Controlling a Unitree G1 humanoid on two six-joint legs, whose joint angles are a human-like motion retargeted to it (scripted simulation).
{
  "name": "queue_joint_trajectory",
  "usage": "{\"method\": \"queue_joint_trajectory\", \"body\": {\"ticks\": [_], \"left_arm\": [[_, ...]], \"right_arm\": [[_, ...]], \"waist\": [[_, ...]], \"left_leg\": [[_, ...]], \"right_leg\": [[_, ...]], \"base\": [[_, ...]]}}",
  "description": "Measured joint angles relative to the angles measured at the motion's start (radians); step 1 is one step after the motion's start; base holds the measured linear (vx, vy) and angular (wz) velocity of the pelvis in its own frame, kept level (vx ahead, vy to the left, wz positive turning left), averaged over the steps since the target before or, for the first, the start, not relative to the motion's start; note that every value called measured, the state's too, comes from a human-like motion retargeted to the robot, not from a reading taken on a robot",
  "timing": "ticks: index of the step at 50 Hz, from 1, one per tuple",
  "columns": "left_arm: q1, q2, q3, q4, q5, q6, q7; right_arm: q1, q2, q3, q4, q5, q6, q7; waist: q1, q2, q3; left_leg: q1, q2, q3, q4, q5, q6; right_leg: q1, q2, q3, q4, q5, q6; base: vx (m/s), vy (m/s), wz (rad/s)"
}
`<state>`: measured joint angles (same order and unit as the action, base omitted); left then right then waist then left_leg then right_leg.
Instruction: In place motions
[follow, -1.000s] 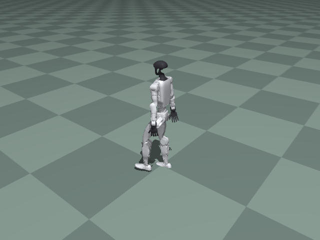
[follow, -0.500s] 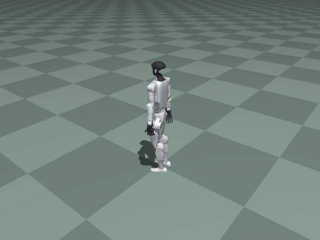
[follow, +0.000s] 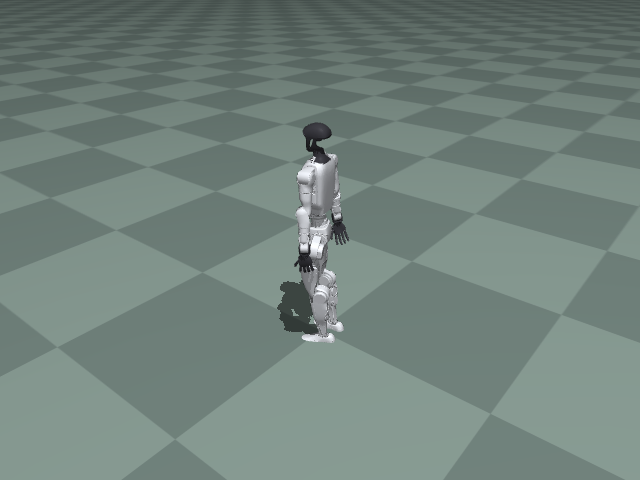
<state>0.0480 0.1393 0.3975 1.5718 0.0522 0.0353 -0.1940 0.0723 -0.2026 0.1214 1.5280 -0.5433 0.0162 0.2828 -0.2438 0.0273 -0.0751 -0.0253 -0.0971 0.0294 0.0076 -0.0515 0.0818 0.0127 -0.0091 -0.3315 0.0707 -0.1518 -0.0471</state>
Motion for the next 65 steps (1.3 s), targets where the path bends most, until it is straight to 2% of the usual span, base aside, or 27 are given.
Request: {"method": "queue_joint_trajectory", "body": {"ticks": [23, 65], "left_arm": [[0.012, -0.006, 0.018, 0.029, 0.003, 0.006, -0.008], [0.000, -0.013, 0.011, 0.017, -0.004, 0.005, -0.007]], "right_arm": [[-0.023, 0.024, 0.033, -0.090, -0.001, -0.031, 0.031], [-0.007, 0.013, 0.026, -0.036, -0.003, -0.015, 0.015]], "waist": [[0.046, -0.010, -0.014], [0.048, -0.014, -0.024]], "left_leg": [[-0.009, -0.024, -0.057, -0.002, 0.014, 0.001], [-0.013, -0.017, -0.050, 0.001, 0.015, -0.007]], "right_leg": [[0.015, -0.014, -0.050, -0.004, -0.021, 0.003], [0.019, -0.008, -0.056, -0.013, -0.027, 0.001]], "base": [[0.01, 0.04, 0.09], [0.00, 0.00, 0.00]]}}
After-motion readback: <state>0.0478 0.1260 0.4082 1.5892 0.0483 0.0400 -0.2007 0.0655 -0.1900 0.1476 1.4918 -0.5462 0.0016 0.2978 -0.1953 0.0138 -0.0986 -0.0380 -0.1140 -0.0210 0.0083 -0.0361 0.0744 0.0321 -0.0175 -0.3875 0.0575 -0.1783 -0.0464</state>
